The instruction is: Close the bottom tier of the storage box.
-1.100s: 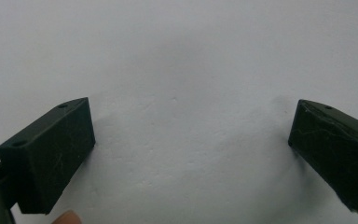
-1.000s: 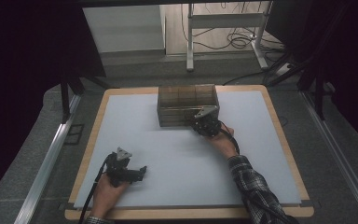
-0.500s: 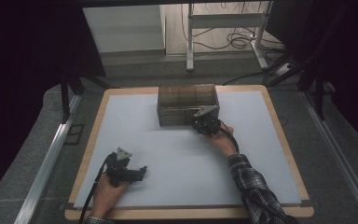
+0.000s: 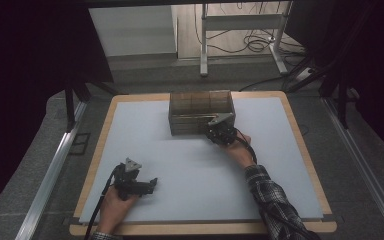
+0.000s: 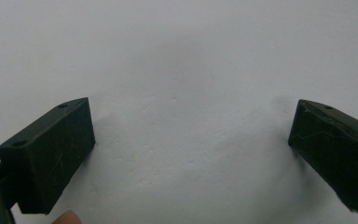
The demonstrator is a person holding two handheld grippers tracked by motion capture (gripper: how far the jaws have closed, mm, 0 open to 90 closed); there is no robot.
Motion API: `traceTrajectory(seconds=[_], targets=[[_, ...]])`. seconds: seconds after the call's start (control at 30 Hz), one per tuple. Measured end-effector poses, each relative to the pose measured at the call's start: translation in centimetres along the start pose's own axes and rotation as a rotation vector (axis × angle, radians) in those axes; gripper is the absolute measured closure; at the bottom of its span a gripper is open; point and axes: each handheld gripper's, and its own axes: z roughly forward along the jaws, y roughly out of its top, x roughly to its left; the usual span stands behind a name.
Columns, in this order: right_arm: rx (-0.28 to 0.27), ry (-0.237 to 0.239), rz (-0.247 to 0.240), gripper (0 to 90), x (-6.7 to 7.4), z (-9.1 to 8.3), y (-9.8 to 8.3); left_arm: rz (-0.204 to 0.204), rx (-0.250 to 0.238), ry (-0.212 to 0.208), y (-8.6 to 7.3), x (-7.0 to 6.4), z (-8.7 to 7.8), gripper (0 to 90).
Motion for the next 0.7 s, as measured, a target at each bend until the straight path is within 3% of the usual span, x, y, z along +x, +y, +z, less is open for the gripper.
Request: traceTrajectory(seconds=[0.7], targets=[[0.006,0.013,-0.024,70.4,0.44,-0.32,-0.03,0.000,0.000,0.000,0.00,0.00,0.00,0.5]])
